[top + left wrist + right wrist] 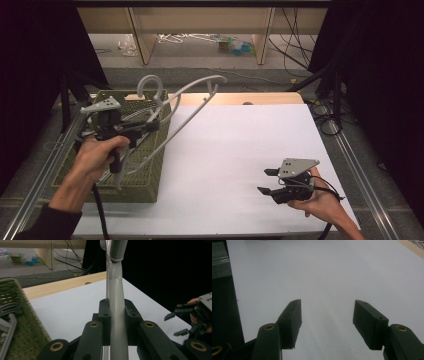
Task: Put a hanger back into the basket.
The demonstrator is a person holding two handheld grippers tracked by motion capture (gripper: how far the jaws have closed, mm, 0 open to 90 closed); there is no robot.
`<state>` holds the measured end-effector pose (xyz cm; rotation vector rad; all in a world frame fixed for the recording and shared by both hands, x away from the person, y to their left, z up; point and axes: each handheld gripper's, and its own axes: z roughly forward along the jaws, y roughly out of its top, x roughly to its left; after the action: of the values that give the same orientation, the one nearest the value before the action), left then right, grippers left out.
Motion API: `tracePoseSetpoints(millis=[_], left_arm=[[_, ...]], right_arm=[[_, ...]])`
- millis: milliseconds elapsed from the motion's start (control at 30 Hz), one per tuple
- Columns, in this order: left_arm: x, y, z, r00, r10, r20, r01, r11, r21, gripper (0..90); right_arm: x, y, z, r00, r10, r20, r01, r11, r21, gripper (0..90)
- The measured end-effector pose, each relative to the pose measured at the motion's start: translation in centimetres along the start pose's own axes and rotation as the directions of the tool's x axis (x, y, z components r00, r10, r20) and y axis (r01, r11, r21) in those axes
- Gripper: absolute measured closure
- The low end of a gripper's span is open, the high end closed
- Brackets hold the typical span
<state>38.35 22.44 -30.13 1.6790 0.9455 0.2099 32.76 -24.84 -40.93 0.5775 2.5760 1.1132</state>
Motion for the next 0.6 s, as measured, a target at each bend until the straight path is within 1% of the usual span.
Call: tracePoseSetpoints(millis=[67,100,133,167,200,233,267,300,367,400,433,467,500,533,600], left_arm=[[1.2,0.1,-0.5,0.9994,-0.013,-0.032,0.012,0.9999,-0.008,79.0],[2.2,0.2,-0.7,0.9984,-0.023,-0.052,0.023,0.9997,-0.005,79.0],[2.2,0.2,-0.7,0.9984,-0.023,-0.052,0.023,0.9997,-0.005,79.0],[2.9,0.2,-0.8,0.9969,-0.04,-0.068,0.04,0.9992,-0.009,79.0],[3.3,0.2,-0.9,0.996,-0.048,-0.076,0.047,0.9988,-0.013,79.1],[4.0,0.3,-1.0,0.9952,-0.051,-0.084,0.051,0.9987,-0.009,79.0],[4.5,0.3,-1.1,0.9948,-0.049,-0.089,0.049,0.9988,-0.007,79.0],[4.9,0.3,-1.2,0.9939,-0.052,-0.097,0.052,0.9986,-0.009,79.0],[6.3,0.4,-1.6,0.9921,-0.048,-0.116,0.048,0.9988,-0.001,79.0],[6.9,0.4,-1.8,0.9906,-0.05,-0.127,0.05,0.9987,-0.005,79.0],[7.5,0.3,-2.0,0.9897,-0.049,-0.134,0.048,0.9988,-0.011,79.0],[8.0,0.3,-2.2,0.9893,-0.046,-0.138,0.045,0.9989,-0.012,79.1],[8.4,0.2,-2.4,0.9887,-0.044,-0.143,0.043,0.999,-0.01,79.0],[8.8,0.1,-2.6,0.9872,-0.042,-0.154,0.041,0.9991,-0.006,79.0],[9.8,-0.3,-3.0,0.9845,-0.046,-0.169,0.046,0.9989,-0.001,79.0]], right_arm=[[0.0,-0.1,0.1,1.0,0.002,0.0,-0.002,1.0,-0.002,38.5],[0.1,-0.1,0.1,1.0,0.005,0.004,-0.005,1.0,0.004,37.4],[0.1,-0.1,0.1,1.0,0.005,0.004,-0.005,1.0,0.004,37.4],[0.1,-0.2,0.2,1.0,0.005,0.006,-0.005,1.0,-0.003,37.4],[0.1,-0.2,0.3,1.0,0.008,0.001,-0.008,1.0,0.003,37.4],[0.2,-0.2,0.3,1.0,0.008,-0.001,-0.008,1.0,0.004,37.3],[0.2,-0.2,0.4,1.0,0.005,0.002,-0.005,1.0,0.001,37.3],[0.2,-0.2,0.4,1.0,0.004,-0.006,-0.004,0.9999,0.012,37.3],[0.3,-0.3,0.5,1.0,0.003,-0.002,-0.003,1.0,0.002,37.3],[0.2,-0.3,0.5,1.0,0.002,-0.001,-0.002,1.0,0.003,37.3],[0.2,-0.3,0.4,0.9999,0.006,-0.01,-0.006,0.9999,0.016,37.3],[0.1,-0.4,0.5,0.9999,0.005,-0.013,-0.004,0.9999,0.014,37.3],[0.2,-0.4,0.6,0.9999,0.01,-0.007,-0.009,0.9999,0.012,37.4],[0.1,-0.5,0.6,0.9999,0.01,-0.01,-0.009,0.9997,0.022,37.4],[0.1,-0.5,0.6,0.9999,0.01,-0.007,-0.01,0.9998,0.016,37.4]])
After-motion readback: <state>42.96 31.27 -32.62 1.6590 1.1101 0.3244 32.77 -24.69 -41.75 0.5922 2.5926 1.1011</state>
